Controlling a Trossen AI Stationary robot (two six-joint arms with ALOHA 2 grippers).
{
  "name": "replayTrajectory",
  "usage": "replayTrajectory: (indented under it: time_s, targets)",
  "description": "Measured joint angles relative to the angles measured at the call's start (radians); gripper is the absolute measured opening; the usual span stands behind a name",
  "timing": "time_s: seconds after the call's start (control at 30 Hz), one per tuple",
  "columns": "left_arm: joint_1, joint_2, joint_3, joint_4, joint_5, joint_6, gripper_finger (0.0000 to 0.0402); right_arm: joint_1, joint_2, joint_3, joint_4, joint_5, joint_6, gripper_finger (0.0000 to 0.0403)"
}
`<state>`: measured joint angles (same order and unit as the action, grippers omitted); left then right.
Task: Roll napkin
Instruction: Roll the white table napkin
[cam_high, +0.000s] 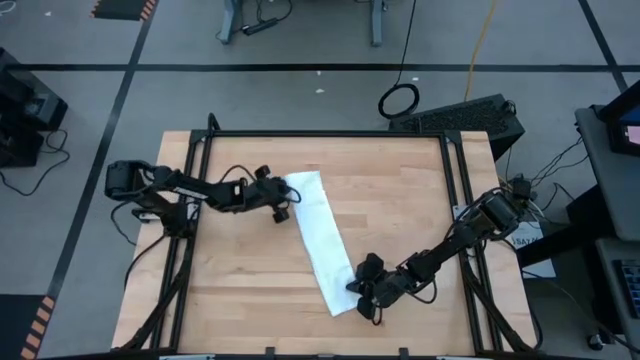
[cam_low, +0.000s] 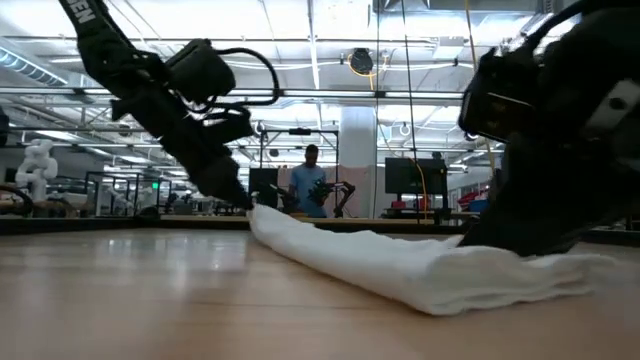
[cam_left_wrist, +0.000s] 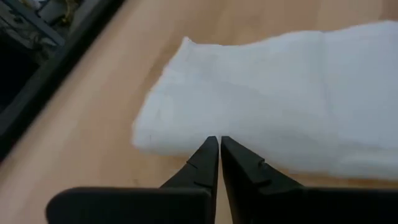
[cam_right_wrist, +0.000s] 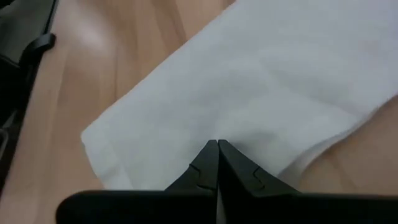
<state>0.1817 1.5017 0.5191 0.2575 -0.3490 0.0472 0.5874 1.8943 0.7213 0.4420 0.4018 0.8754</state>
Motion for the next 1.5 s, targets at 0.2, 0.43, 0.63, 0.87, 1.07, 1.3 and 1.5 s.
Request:
replayTrajectory:
  time_s: [0.2, 0.43, 0.63, 0.87, 1.07, 1.3, 1.5]
  targets:
    - [0.062, -0.001, 0.053, -0.104, 0.029, 0.058, 0.0026, -0.021, 0.002, 0.037, -0.023, -0.024, -0.092, 0.0]
    - [0.039, -0.015, 0.076, -0.238, 0.231, -0.077, 0.0026, -0.038, -0.056, 0.095, -0.166, -0.068, -0.18, 0.0]
    - [-0.118, -0.01, 0.042, -0.252, 0.303, -0.231, 0.0026, -0.029, -0.143, 0.12, -0.408, -0.089, -0.222, 0.0]
    - [-0.223, 0.047, 0.034, -0.119, 0.22, -0.247, 0.0026, -0.023, -0.098, 0.12, -0.468, -0.09, -0.158, 0.0]
    - [-0.156, 0.157, 0.043, -0.016, 0.167, -0.165, 0.0026, -0.018, -0.051, 0.121, -0.387, -0.074, -0.095, 0.0]
    - [-0.055, 0.188, 0.04, 0.095, 0.149, -0.048, 0.0026, -0.013, -0.042, 0.12, -0.308, -0.087, -0.077, 0.0]
    - [0.017, 0.187, 0.05, 0.172, 0.153, 0.018, 0.0026, -0.018, -0.042, 0.12, -0.262, -0.065, -0.083, 0.0]
